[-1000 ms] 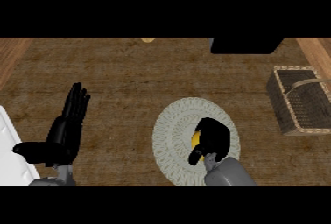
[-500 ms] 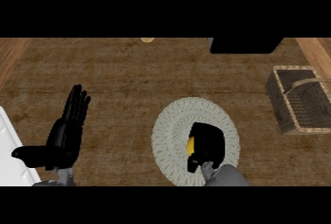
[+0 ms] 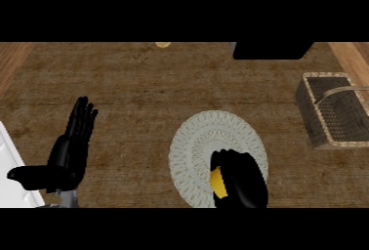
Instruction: Pick the lemon from the placemat and place it in the basket
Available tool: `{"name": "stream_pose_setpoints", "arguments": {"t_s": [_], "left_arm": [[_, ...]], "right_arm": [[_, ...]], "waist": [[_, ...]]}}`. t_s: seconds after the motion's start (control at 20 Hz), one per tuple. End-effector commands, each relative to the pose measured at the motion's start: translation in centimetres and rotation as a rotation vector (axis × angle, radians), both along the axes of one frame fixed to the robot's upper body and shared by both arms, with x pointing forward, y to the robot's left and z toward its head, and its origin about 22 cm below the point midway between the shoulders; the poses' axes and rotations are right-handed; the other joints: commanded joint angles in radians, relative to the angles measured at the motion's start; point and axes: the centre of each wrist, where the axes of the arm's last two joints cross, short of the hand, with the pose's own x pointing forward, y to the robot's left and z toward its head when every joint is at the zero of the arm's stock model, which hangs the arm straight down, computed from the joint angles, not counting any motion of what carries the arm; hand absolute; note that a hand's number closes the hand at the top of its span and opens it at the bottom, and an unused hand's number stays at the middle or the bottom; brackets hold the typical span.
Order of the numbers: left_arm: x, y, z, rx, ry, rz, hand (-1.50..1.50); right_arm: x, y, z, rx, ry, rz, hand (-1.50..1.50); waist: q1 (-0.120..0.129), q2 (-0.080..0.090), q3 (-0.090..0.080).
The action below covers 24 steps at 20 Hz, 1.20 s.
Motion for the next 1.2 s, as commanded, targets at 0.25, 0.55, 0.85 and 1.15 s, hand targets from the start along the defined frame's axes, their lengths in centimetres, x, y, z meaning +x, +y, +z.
{"name": "stream_pose_setpoints", "arguments": {"t_s": [0.25, 0.55, 0.85, 1.15], "left_arm": [[-0.4, -0.2, -0.7, -0.017, 0.014, 0.003, 0.00], [0.5, 0.4, 0.5, -0.013, 0.010, 0.004, 0.00], [0.4, 1.4, 0.7, 0.016, 0.006, 0.005, 0.00], [-0.3, 0.5, -0.4, 0.002, 0.006, 0.002, 0.00]], "right_arm": [[-5.5, -2.2, 10.1, 0.419, -0.248, 0.036, 1.50], [-10.9, -5.5, 16.7, 0.536, -0.326, 0.030, 1.50], [-10.5, -6.1, 18.8, 0.519, -0.311, -0.080, 1.50], [-9.0, -8.2, 19.9, 0.335, -0.361, -0.199, 1.50]], "waist": [[-0.015, -0.003, 0.000], [-0.012, -0.001, 0.000], [-0.008, -0.001, -0.001], [-0.007, 0.001, 0.000]]}}
